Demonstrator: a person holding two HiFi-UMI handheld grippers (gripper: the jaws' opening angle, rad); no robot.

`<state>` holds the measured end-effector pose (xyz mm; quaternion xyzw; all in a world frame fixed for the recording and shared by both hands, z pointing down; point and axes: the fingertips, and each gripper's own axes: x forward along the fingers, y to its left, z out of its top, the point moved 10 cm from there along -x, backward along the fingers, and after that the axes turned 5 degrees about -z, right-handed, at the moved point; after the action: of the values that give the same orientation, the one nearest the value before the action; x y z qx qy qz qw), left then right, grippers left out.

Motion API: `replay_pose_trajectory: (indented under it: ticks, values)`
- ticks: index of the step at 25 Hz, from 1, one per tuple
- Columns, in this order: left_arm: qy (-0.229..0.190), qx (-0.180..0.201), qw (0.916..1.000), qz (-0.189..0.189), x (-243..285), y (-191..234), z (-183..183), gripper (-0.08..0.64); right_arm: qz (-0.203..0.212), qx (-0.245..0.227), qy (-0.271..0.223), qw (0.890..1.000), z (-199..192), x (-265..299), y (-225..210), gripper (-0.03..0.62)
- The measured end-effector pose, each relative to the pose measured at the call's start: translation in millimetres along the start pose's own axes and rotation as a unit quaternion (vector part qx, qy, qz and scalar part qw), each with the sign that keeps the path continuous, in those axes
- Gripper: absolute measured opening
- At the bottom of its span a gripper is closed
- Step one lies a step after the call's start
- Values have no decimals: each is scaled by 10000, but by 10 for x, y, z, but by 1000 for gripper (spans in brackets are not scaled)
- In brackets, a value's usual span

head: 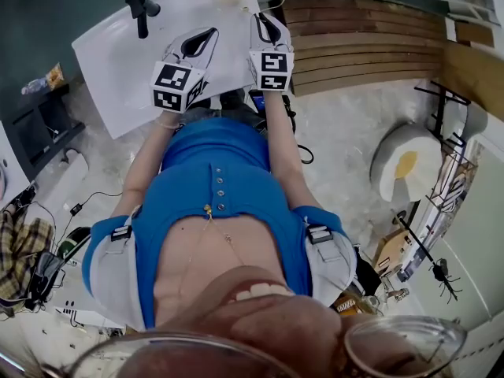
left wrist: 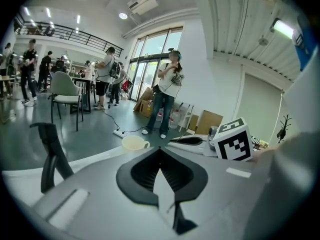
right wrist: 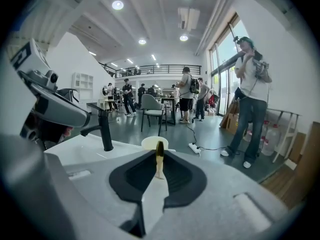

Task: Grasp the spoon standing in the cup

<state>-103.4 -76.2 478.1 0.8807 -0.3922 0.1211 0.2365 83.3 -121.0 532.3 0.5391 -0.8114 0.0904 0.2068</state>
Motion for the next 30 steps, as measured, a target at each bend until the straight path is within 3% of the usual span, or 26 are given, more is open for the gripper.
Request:
replay_pose_trajectory:
  ticks: [18,30]
  values:
    - [140,-41,9999,64,-26,46,-85,-3,-303,1,304,9991,-187,-31,-44,40]
    - [309,-8,9994,-181,113,18,-146,-3,-254,135,503,9983,-321,-114,-26,40]
